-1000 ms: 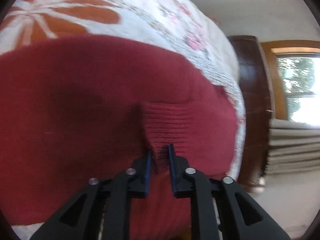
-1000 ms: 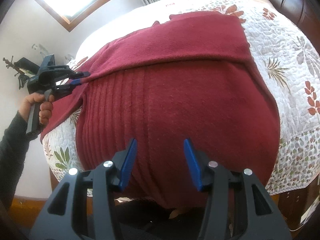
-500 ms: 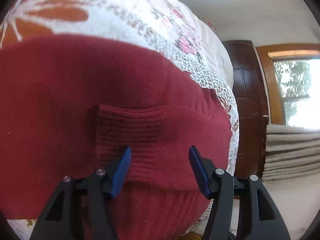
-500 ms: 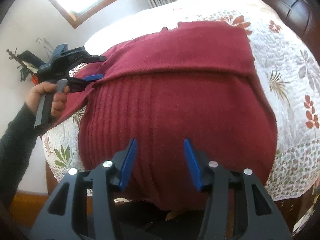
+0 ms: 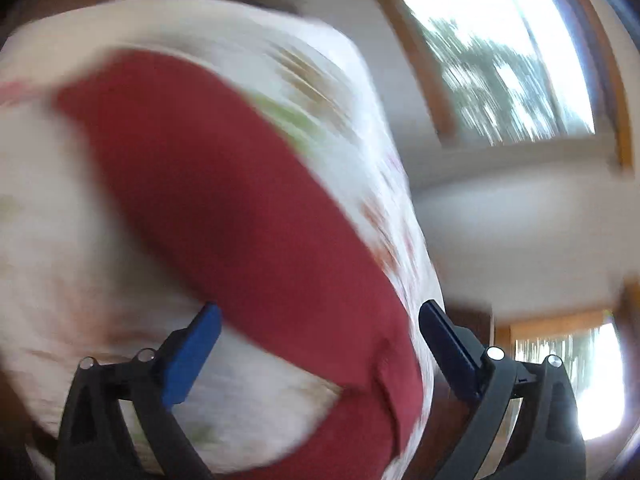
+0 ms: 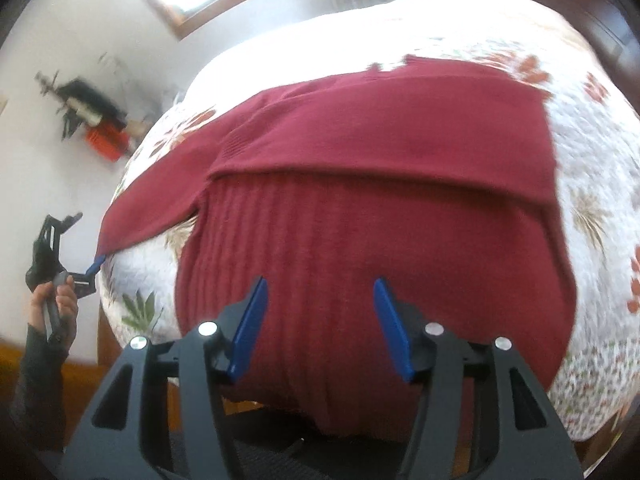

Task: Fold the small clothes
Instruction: 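Lift the sleeve with the left gripper and lay it across the sweater body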

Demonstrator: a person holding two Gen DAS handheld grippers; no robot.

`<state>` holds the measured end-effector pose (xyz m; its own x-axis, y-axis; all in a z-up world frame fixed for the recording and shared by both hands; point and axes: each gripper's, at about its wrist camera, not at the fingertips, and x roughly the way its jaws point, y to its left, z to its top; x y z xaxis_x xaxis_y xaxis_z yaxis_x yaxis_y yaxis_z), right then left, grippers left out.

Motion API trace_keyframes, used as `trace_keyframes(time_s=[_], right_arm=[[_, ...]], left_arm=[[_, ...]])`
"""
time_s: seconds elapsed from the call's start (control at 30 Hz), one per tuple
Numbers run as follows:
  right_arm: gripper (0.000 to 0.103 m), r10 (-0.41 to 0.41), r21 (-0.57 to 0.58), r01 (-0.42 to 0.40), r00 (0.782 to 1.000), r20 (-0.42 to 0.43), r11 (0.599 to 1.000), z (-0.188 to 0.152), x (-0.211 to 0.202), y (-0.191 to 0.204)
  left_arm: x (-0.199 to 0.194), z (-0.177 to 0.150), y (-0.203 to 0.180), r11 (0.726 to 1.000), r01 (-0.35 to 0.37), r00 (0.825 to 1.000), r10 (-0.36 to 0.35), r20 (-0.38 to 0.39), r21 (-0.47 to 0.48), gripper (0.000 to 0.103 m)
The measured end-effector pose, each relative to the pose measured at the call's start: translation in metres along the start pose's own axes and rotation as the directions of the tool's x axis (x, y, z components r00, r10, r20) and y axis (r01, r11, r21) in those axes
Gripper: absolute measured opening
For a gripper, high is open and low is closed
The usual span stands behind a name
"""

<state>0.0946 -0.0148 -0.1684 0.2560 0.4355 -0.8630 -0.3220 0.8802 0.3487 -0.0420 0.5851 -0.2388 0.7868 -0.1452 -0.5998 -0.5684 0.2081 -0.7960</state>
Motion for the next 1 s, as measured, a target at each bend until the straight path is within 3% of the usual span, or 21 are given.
trace_keyframes(time_s=[0.07, 0.17, 0.27, 0.43, 0.5, 0.53, 0.57, 0.67, 0.73, 0.83, 0.9, 1.0], right_arm=[[0.055, 0.012, -0.056, -0.013, 1.000, -0.013, 0.998, 0.005, 0.005, 0.017], [0.056, 0.029, -0.106, -0.031, 0.999, -0.019, 0.994, 0.009, 0.007, 0.039], [0.060, 0.027, -0.138, -0.027, 1.000, -0.003, 0.990, 0.009, 0.004, 0.054], [0.060, -0.001, -0.114, 0.002, 1.000, 0.014, 0.994, 0.004, -0.003, 0.048], [0.060, -0.014, -0.080, 0.016, 1.000, 0.022, 0.997, 0.002, -0.007, 0.038], [0.060, -0.019, -0.063, 0.020, 0.999, 0.027, 0.998, 0.002, -0.010, 0.033], [0.060, -0.024, -0.041, 0.025, 0.999, 0.032, 0.999, 0.001, -0.013, 0.027], [0.060, -0.035, 0.005, 0.035, 0.998, 0.046, 0.999, -0.002, -0.020, 0.012], [0.060, -0.044, 0.023, 0.043, 0.997, 0.057, 0.999, -0.005, -0.024, 0.005], [0.060, -0.046, 0.065, 0.041, 0.996, 0.071, 0.997, -0.009, -0.030, -0.010], [0.060, -0.041, 0.088, 0.034, 0.996, 0.073, 0.996, -0.011, -0.032, -0.018], [0.060, -0.028, 0.123, 0.018, 0.997, 0.077, 0.992, -0.013, -0.033, -0.029]], left_arm=[[-0.030, 0.023, 0.040, 0.992, 0.022, 0.995, -0.010, 0.096, -0.124, 0.099], [-0.049, 0.045, 0.071, 0.976, 0.053, 0.983, -0.014, 0.180, -0.212, 0.099], [-0.038, 0.066, 0.084, 0.968, 0.071, 0.986, -0.032, 0.164, -0.240, 0.099], [-0.028, 0.085, 0.082, 0.976, 0.009, 0.985, 0.029, 0.169, -0.217, 0.097], [-0.029, 0.090, 0.079, 0.980, -0.033, 0.982, 0.068, 0.176, -0.195, 0.051], [-0.027, 0.092, 0.077, 0.983, -0.046, 0.984, 0.076, 0.161, -0.179, 0.018], [-0.026, 0.093, 0.076, 0.982, -0.057, 0.984, 0.086, 0.157, -0.178, 0.011], [-0.037, 0.091, 0.069, 0.986, -0.053, 0.973, 0.087, 0.213, -0.160, 0.009], [-0.047, 0.084, 0.047, 0.995, -0.014, 0.965, 0.040, 0.258, -0.101, 0.009], [-0.049, 0.070, -0.022, 0.996, 0.025, 0.966, -0.045, 0.256, 0.082, 0.009], [-0.044, 0.052, -0.080, 0.972, 0.051, 0.970, -0.102, 0.219, 0.227, 0.009], [-0.027, 0.020, -0.155, 0.908, 0.094, 0.976, -0.165, 0.142, 0.409, 0.009]])
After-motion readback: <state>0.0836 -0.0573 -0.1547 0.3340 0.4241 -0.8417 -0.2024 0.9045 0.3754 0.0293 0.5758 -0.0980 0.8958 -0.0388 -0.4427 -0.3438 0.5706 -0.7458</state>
